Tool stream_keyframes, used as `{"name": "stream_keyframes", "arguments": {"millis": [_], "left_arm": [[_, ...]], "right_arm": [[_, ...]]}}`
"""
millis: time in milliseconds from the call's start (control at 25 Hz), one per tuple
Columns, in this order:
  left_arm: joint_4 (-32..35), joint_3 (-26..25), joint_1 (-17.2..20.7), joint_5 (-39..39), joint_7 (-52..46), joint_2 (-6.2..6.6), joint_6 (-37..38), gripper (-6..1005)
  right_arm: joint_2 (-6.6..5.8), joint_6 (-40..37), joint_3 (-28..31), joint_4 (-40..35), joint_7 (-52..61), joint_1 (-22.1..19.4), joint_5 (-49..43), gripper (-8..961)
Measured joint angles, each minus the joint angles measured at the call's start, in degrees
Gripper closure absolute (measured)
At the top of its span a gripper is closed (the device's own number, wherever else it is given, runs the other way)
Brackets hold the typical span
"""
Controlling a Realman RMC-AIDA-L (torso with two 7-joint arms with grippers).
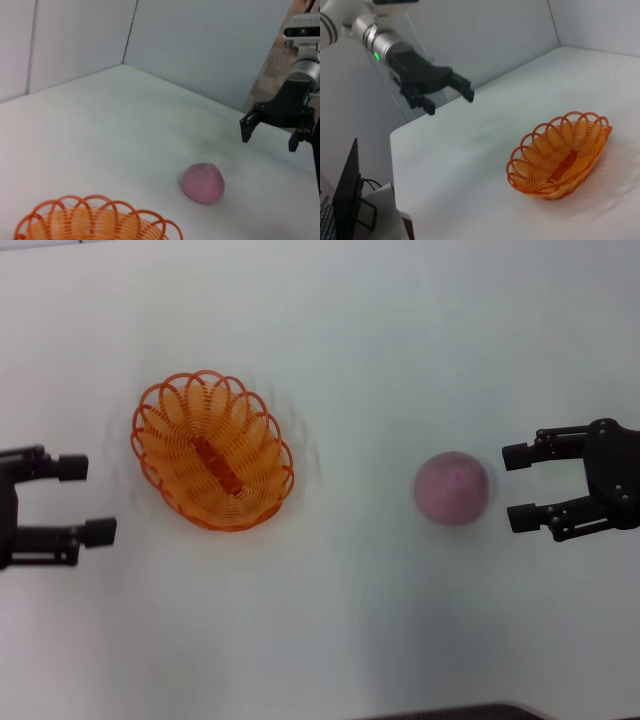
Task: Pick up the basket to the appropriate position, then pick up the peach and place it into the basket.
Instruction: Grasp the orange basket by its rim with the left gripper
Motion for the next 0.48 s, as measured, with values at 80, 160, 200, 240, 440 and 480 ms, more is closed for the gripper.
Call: {"name": "stream_keyframes", "arguments": {"millis": [80, 160, 200, 240, 440, 480], "left_arm": [[1.45, 0.01, -1.34, 0.00, -2.41, 0.29, 0.05, 124], [2.67, 0.00, -3.11, 0.01, -6.09, 0.93, -0.02, 124], [2.89, -0.02, -4.00, 0.04, -7.97, 1.34, -0.09, 125], [3.02, -0.02, -4.91, 0.04, -9.72, 1.77, -0.22, 125], [2.52, 0.38, -10.27, 1.29, -18.81, 4.50, -0.84, 125], [2.49, 0.46, -11.00, 1.86, -19.86, 4.76, -0.83, 125]], "right_arm": [[0.00, 0.07, 0.00, 0.00, -0.10, 0.11, 0.00, 84], [0.00, 0.11, 0.00, 0.00, -0.21, 0.14, 0.00, 84], [0.00, 0.13, 0.03, 0.00, -0.25, 0.14, 0.00, 84], [0.00, 0.13, 0.06, 0.00, -0.27, 0.14, 0.01, 84], [0.04, 0.12, 0.08, 0.00, -0.29, 0.13, 0.01, 83], [0.05, 0.15, 0.08, 0.00, -0.29, 0.13, 0.01, 83]]}}
